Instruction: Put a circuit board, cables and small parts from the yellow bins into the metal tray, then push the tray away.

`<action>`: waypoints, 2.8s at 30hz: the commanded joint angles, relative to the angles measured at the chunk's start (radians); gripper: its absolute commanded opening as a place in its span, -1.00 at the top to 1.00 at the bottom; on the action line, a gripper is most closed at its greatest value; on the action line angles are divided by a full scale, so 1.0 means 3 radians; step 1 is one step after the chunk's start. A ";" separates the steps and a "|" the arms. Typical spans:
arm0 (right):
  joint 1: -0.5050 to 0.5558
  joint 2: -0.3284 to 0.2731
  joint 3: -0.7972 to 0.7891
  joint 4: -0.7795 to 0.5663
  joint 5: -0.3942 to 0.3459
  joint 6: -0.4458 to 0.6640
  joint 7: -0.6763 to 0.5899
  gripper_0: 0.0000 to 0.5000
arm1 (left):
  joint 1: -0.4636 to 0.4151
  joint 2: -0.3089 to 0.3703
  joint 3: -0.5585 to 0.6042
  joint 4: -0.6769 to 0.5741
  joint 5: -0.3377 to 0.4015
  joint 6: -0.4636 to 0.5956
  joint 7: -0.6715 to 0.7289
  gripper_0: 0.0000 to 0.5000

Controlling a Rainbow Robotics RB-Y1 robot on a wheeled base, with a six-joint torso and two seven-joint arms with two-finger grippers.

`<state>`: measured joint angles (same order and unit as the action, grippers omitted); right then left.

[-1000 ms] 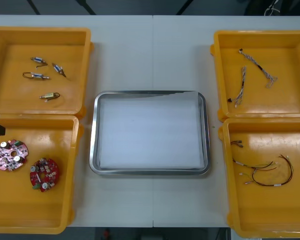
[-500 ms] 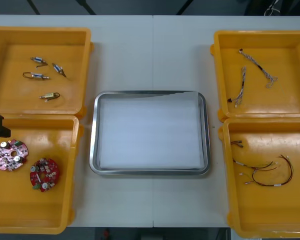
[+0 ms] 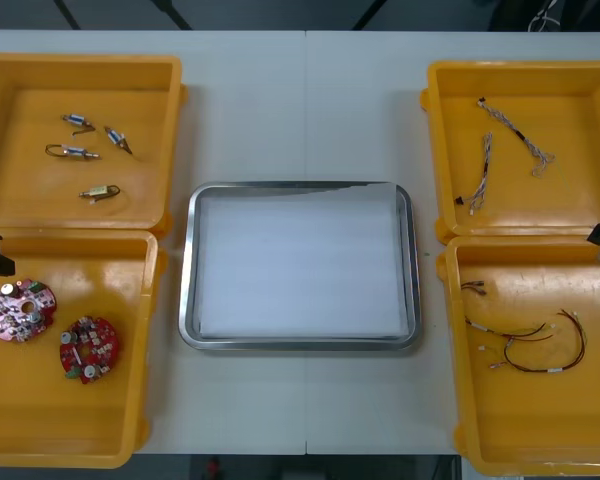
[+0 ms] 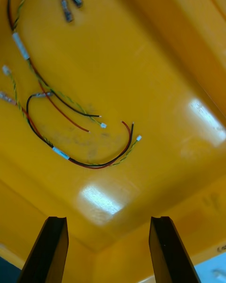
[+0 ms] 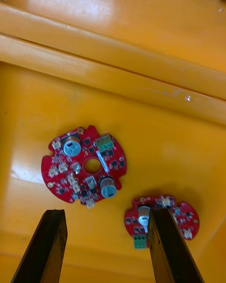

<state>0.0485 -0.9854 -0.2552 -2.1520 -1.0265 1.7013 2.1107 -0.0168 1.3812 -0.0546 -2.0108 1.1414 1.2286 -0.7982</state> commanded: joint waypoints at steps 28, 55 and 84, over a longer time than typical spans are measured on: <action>0.0421 -0.0034 0.0958 0.0332 0.0543 -0.1335 0.0982 -1.00 | -0.0031 -0.0074 -0.0938 -0.0001 -0.0870 -0.0654 0.0022 -1.00; 0.0523 0.0053 0.1224 0.0444 0.0686 -0.1580 0.0961 -1.00 | -0.0225 -0.0191 -0.1383 0.0127 -0.1289 -0.0889 0.0278 -1.00; 0.0503 0.0135 0.1306 0.0567 0.0691 -0.1606 0.0982 1.00 | -0.0240 -0.0099 -0.1352 0.0020 -0.1442 -0.0823 0.0334 -1.00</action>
<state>0.1807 -0.9596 0.1147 -1.9893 -0.8207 1.2249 2.4246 -0.0656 1.3366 -0.4606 -1.9771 0.7216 0.9658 -0.7937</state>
